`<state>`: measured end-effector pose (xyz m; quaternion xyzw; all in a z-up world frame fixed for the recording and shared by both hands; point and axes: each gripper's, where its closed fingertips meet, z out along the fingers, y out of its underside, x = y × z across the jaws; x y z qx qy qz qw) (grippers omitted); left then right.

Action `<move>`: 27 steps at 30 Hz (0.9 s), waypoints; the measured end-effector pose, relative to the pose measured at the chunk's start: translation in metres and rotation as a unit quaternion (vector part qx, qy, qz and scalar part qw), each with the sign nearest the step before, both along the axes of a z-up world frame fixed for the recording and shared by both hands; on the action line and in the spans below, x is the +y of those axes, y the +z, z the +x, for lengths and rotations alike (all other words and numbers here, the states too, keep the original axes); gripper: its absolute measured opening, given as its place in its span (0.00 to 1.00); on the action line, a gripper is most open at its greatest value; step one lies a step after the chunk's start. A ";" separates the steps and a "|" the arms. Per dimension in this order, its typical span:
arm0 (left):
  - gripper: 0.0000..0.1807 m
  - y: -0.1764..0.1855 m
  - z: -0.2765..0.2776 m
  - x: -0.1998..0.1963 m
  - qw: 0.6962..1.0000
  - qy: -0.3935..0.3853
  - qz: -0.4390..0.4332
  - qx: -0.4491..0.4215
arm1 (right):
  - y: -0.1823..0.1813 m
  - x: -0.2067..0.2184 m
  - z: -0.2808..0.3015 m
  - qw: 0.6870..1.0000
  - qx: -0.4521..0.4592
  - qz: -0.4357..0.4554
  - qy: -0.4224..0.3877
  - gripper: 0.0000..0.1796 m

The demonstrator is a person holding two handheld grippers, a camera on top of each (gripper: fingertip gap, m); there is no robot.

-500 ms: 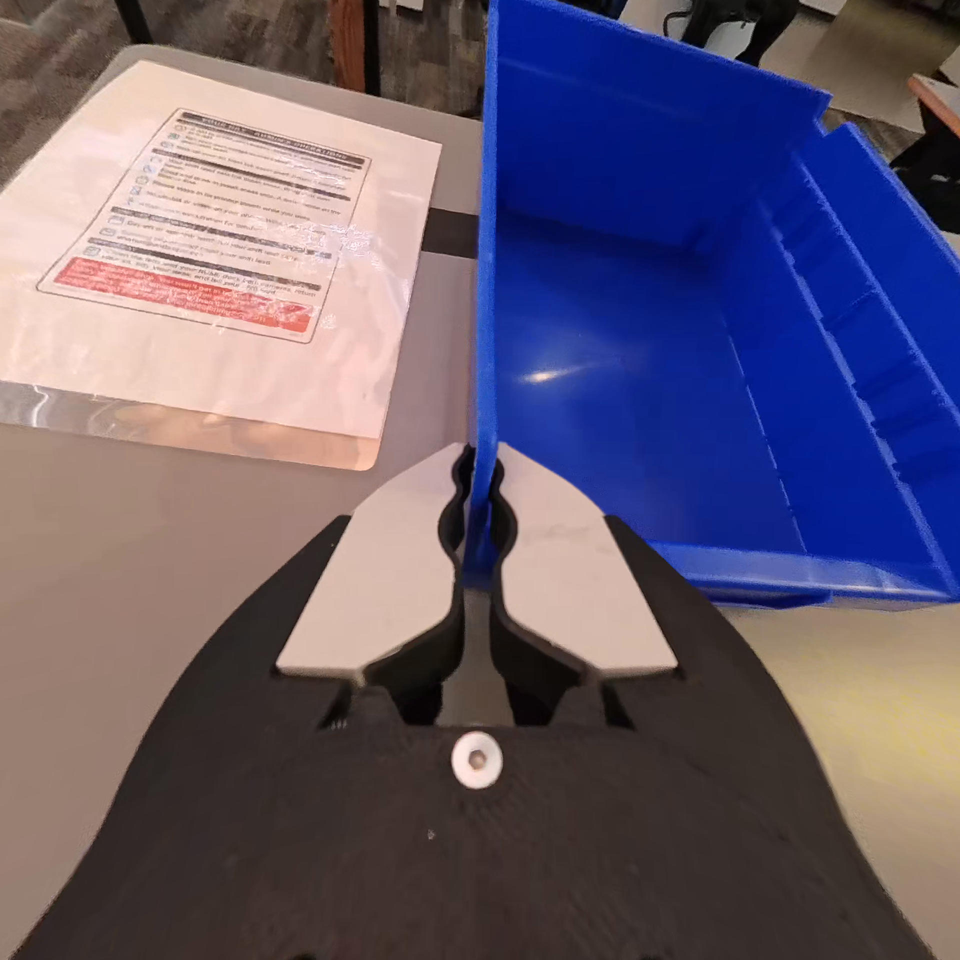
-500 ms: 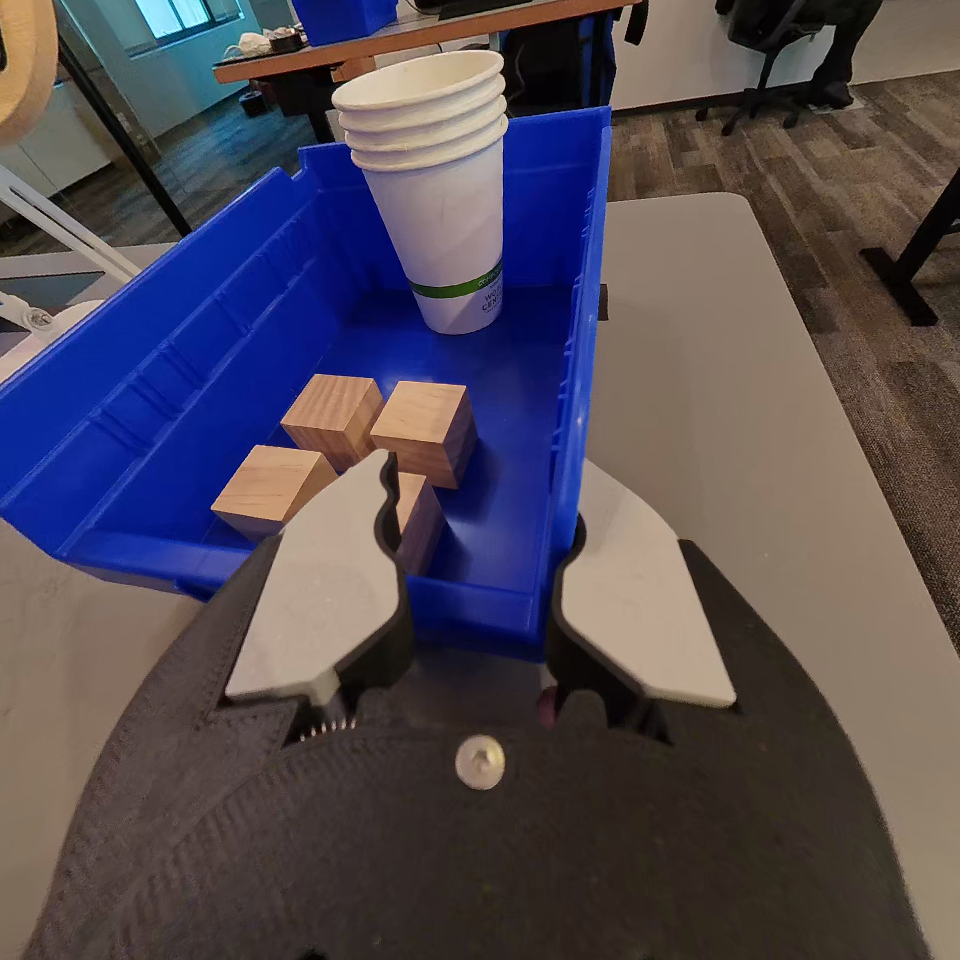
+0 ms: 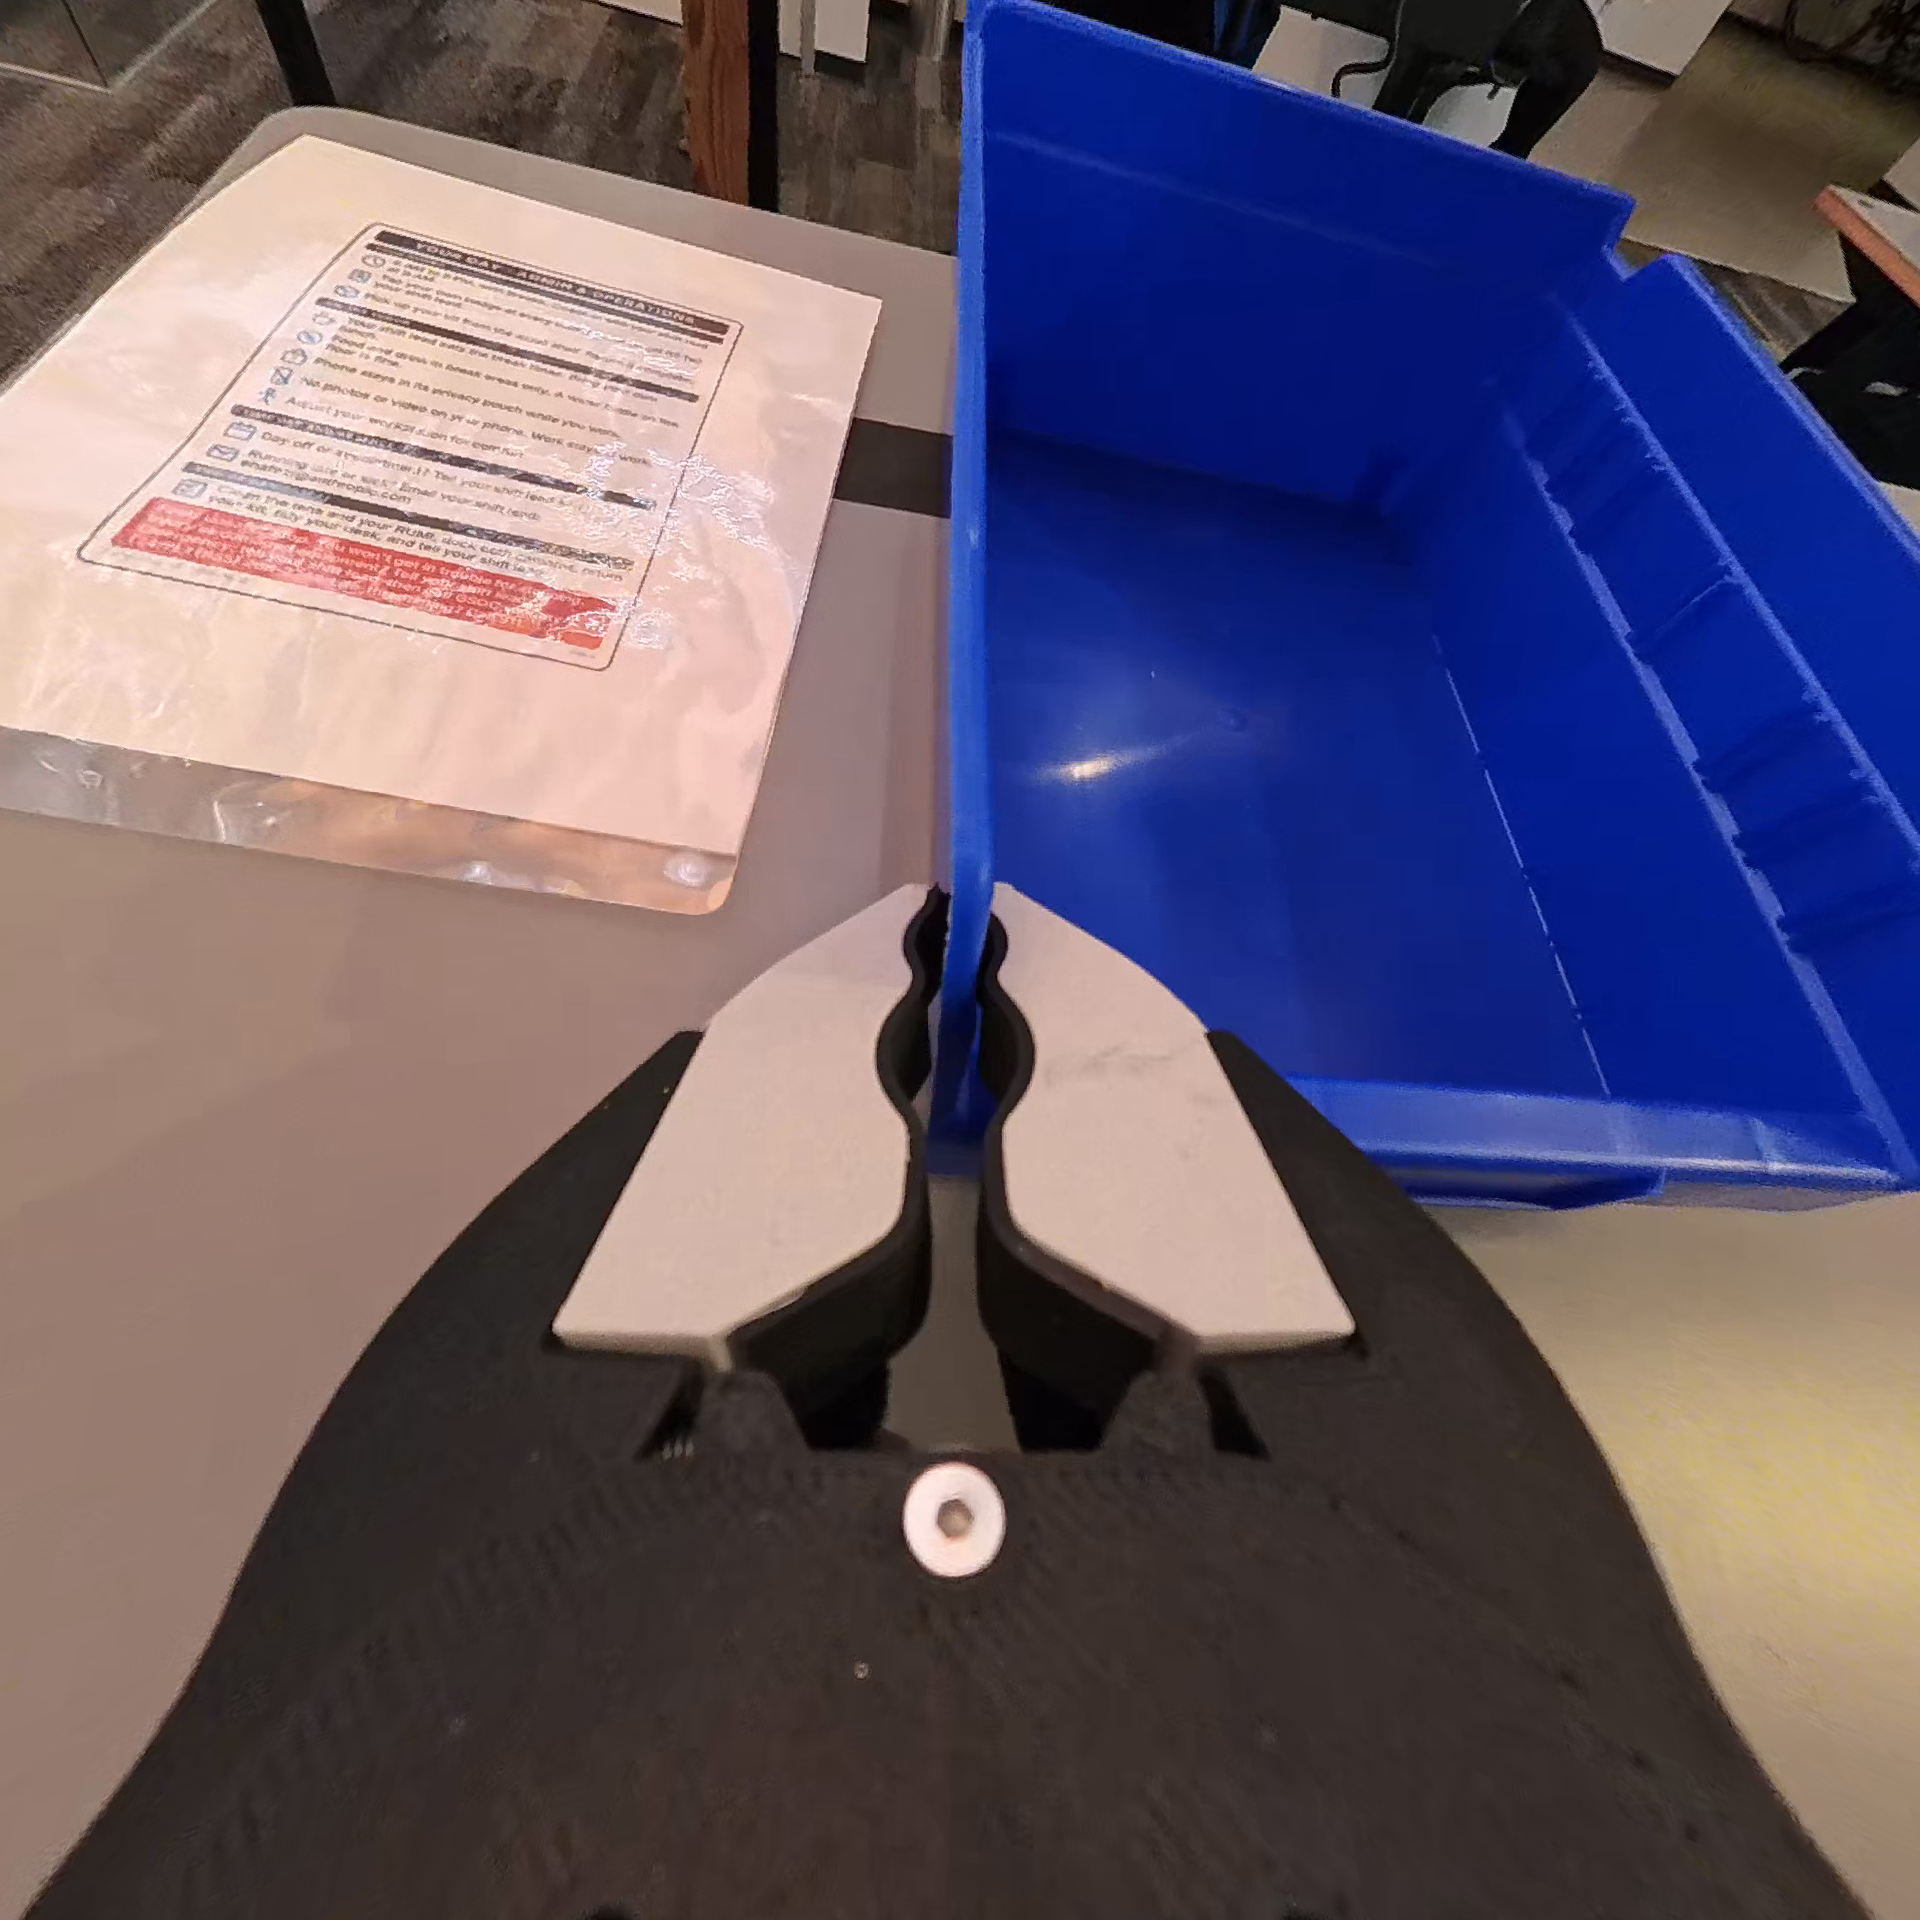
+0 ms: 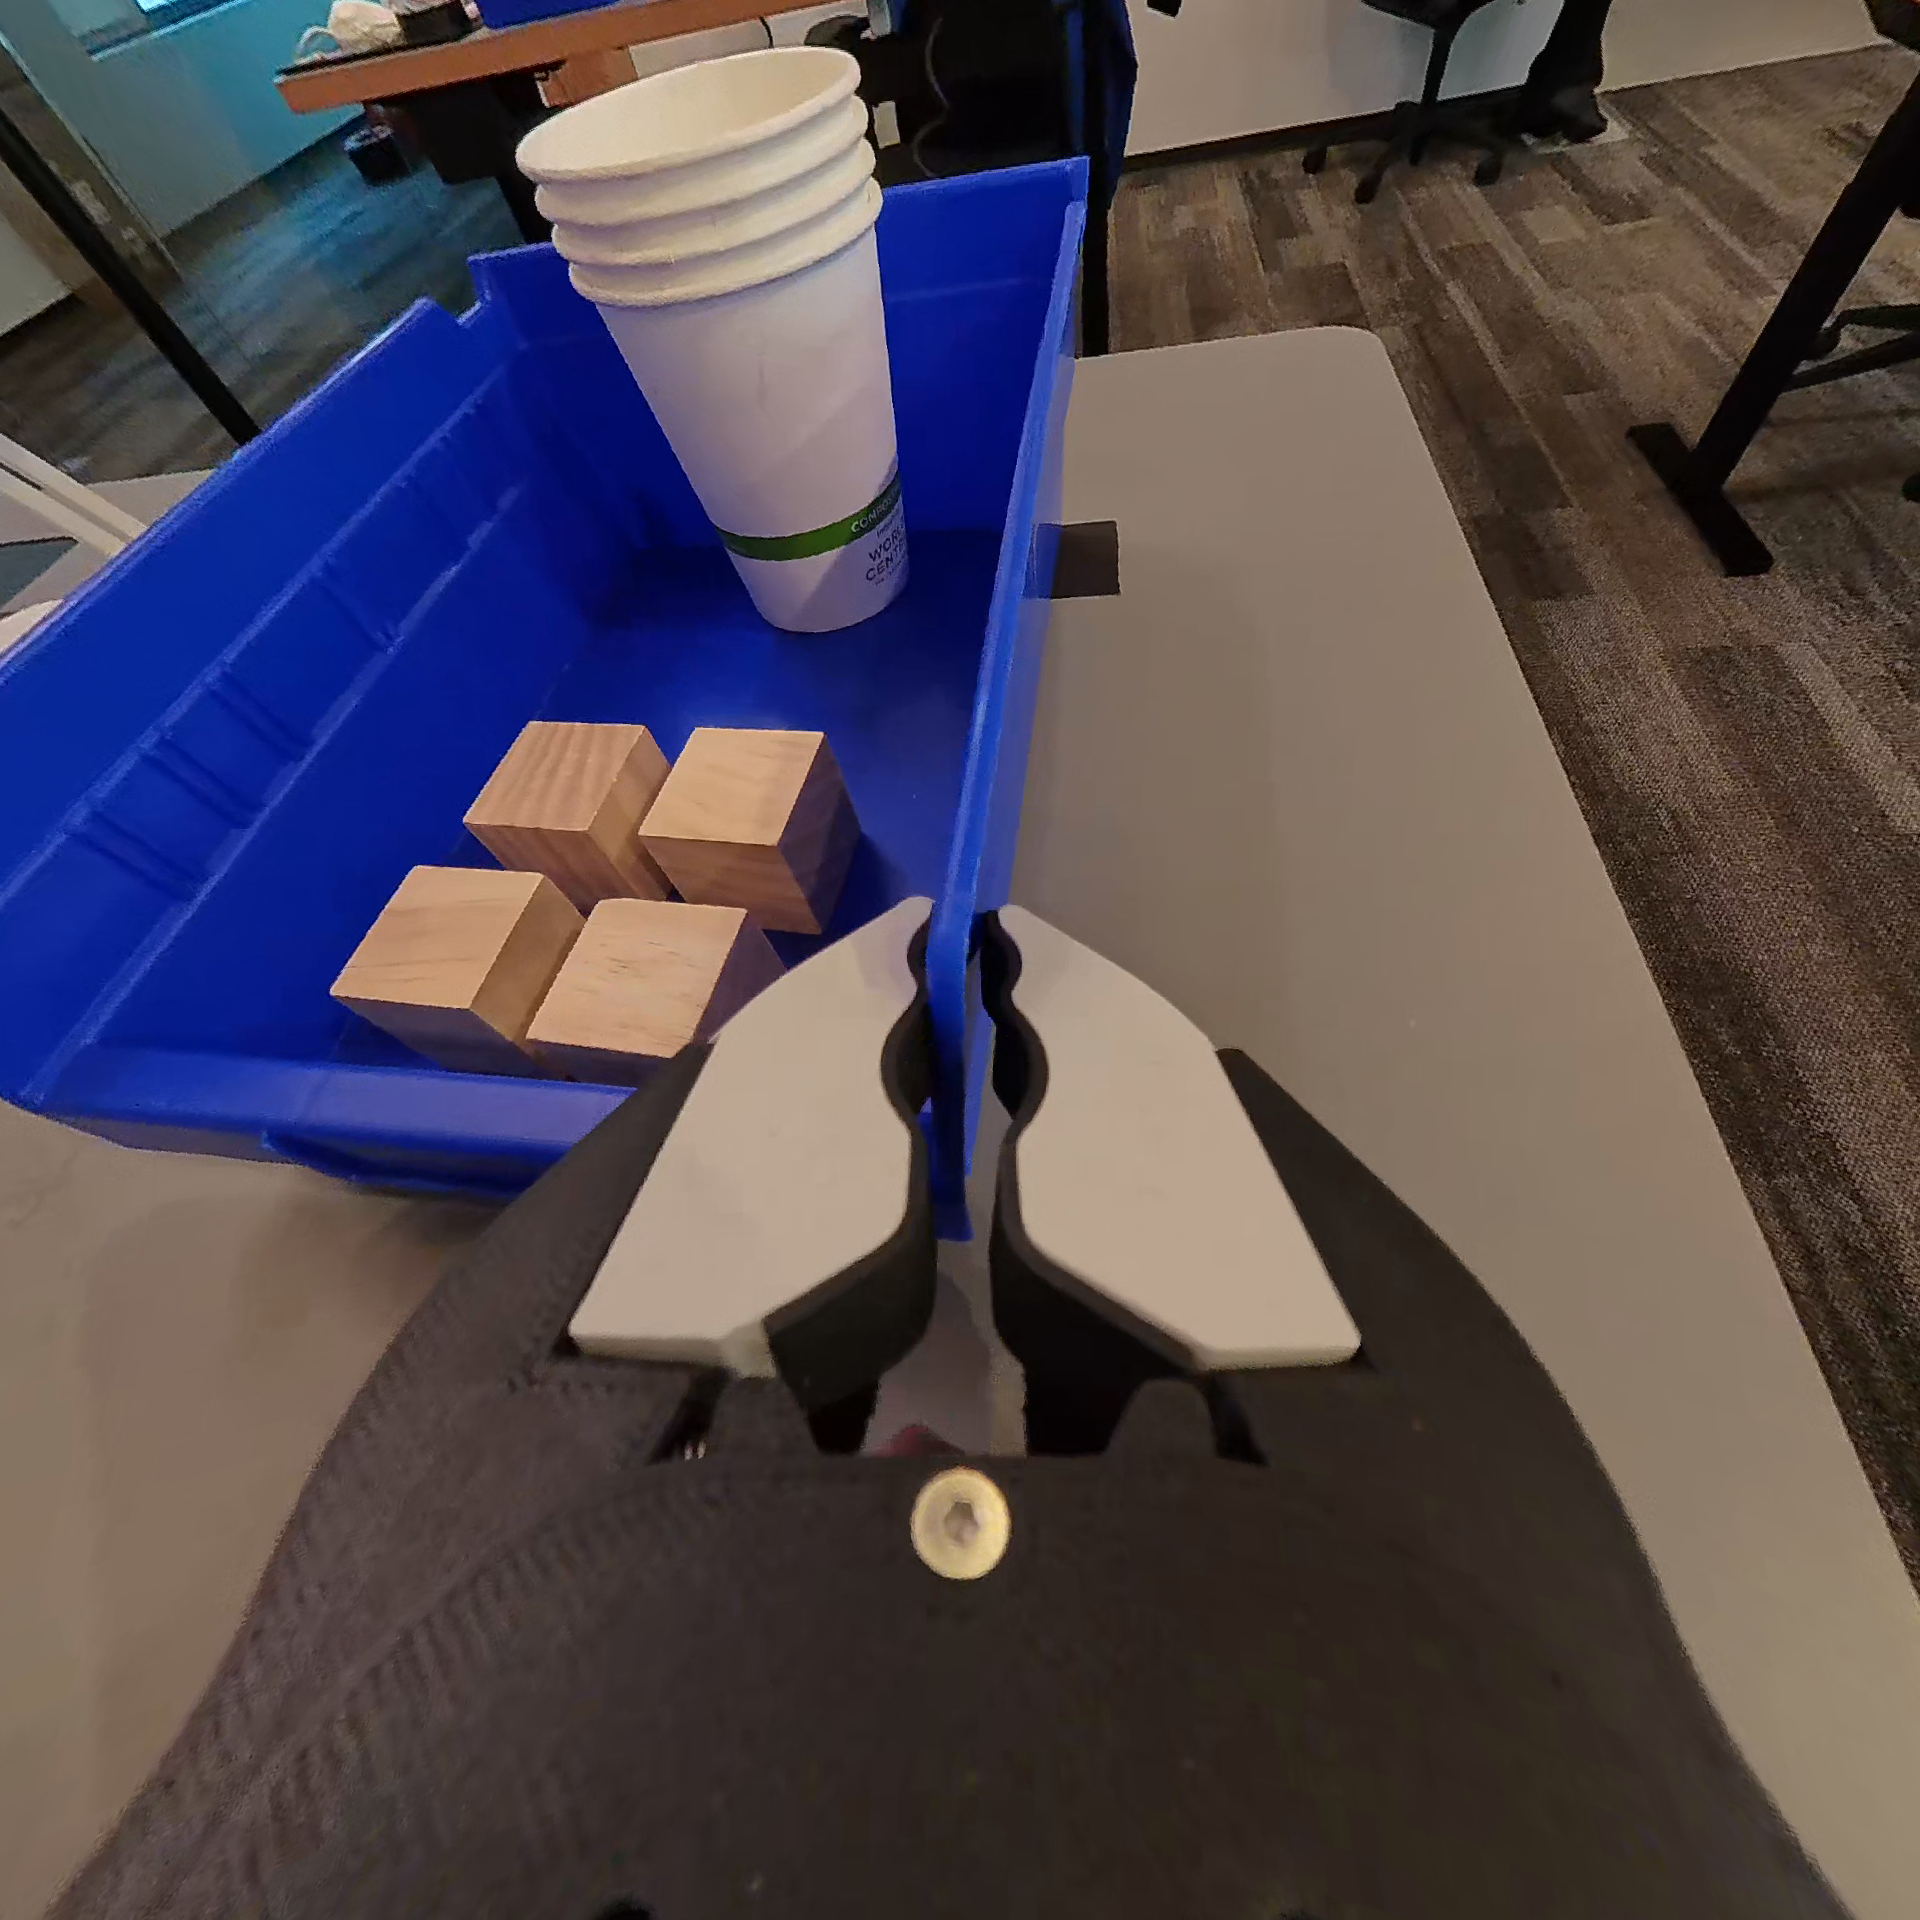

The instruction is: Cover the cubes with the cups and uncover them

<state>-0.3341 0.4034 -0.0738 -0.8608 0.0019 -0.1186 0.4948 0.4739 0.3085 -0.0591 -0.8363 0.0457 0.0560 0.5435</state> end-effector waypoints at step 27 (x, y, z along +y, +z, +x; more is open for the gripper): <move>0.02 0.000 -0.003 -0.114 0.999 -0.031 -0.003 0.005 | -0.001 -0.097 -0.013 0.995 -0.008 -0.041 0.095 0.03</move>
